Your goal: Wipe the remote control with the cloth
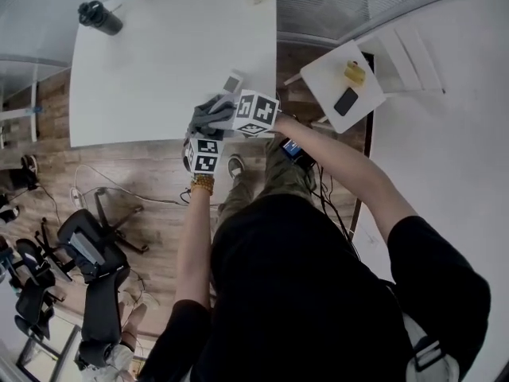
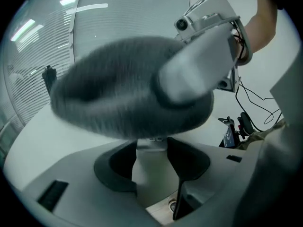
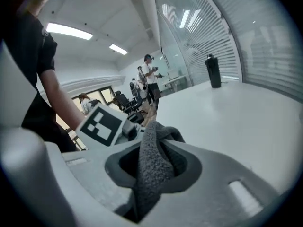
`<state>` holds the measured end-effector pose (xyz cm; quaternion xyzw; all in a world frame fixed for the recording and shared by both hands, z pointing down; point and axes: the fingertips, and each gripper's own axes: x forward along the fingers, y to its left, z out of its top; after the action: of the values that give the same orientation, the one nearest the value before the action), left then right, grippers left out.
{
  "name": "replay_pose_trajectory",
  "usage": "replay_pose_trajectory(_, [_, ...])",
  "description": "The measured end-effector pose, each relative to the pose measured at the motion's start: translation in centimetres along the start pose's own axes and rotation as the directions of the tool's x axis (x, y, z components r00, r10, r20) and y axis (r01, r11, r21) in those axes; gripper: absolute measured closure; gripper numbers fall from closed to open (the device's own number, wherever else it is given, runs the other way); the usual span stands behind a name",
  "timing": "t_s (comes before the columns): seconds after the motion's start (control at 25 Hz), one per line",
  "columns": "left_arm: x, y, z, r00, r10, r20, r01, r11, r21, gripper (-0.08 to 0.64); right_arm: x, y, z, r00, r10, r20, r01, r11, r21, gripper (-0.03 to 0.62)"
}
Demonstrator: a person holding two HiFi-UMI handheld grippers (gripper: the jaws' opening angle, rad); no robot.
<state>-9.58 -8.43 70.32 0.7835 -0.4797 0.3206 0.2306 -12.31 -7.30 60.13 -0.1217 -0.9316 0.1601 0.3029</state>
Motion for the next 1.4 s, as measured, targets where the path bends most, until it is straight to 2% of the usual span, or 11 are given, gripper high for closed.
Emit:
replay_pose_trajectory(0.12, [0.0,-0.1,0.4,1.000,0.007,0.003,-0.007,1.000,0.003,0.357,-3.8,-2.1,2.4,0.987,-0.098,0.126,0.100,0.995,-0.014,0.525])
replay_pose_trajectory(0.24, [0.2,0.0,0.9,1.000,0.008,0.012,-0.008,1.000,0.008,0.357,-8.2,-6.7,3.8,0.945,-0.273,0.177,0.284,0.958,-0.036,0.525])
replay_pose_trajectory(0.36, [-0.1,-0.6,0.5,1.000,0.005,0.013,-0.005,1.000,0.005,0.357,-10.9,-10.2,3.1,0.889,-0.436,0.139,0.449,0.890,-0.082,0.525])
replay_pose_trajectory(0.48, [0.0,-1.0,0.4,1.000,-0.011,0.006,0.011,1.000,-0.004,0.357,-11.7,-12.5,1.2,0.845,-0.532,0.060,0.535,0.836,-0.123,0.525])
replay_pose_trajectory(0.6, [0.1,-0.5,0.5,1.000,-0.008,0.009,0.008,1.000,0.000,0.359,-9.9,-13.5,-1.4,0.834,-0.549,-0.051,0.532,0.826,-0.188,0.525])
replay_pose_trajectory(0.76, [-0.3,-0.4,0.4,1.000,-0.014,0.003,0.014,1.000,-0.008,0.359,-6.9,-13.0,-3.8,0.847,-0.509,-0.150,0.485,0.857,-0.174,0.525])
replay_pose_trajectory(0.92, [0.2,0.0,1.4,0.999,-0.012,0.040,0.013,1.000,-0.013,0.359,-5.8,-12.9,-4.1,0.854,-0.486,-0.185,0.458,0.872,-0.172,0.528])
replay_pose_trajectory(1.04, [-0.2,-0.3,1.2,0.998,-0.029,0.050,0.030,0.999,-0.016,0.359,-3.9,-10.3,-4.3,0.880,-0.434,-0.194,0.407,0.899,-0.162,0.532])
replay_pose_trajectory(1.12, [-0.4,-0.3,1.1,0.998,-0.036,0.043,0.037,0.999,-0.017,0.359,-2.7,-8.7,-3.8,0.897,-0.398,-0.192,0.376,0.916,-0.140,0.534])
replay_pose_trajectory(1.28, [-0.2,-0.1,0.7,0.999,-0.026,0.022,0.027,0.999,-0.026,0.359,-2.2,-7.9,-3.0,0.909,-0.377,-0.178,0.367,0.926,-0.083,0.538])
replay_pose_trajectory(1.4, [-0.6,0.2,0.5,1.000,-0.027,-0.006,0.026,0.999,-0.029,0.360,-1.8,-7.5,-2.5,0.915,-0.366,-0.170,0.356,0.930,-0.086,0.538])
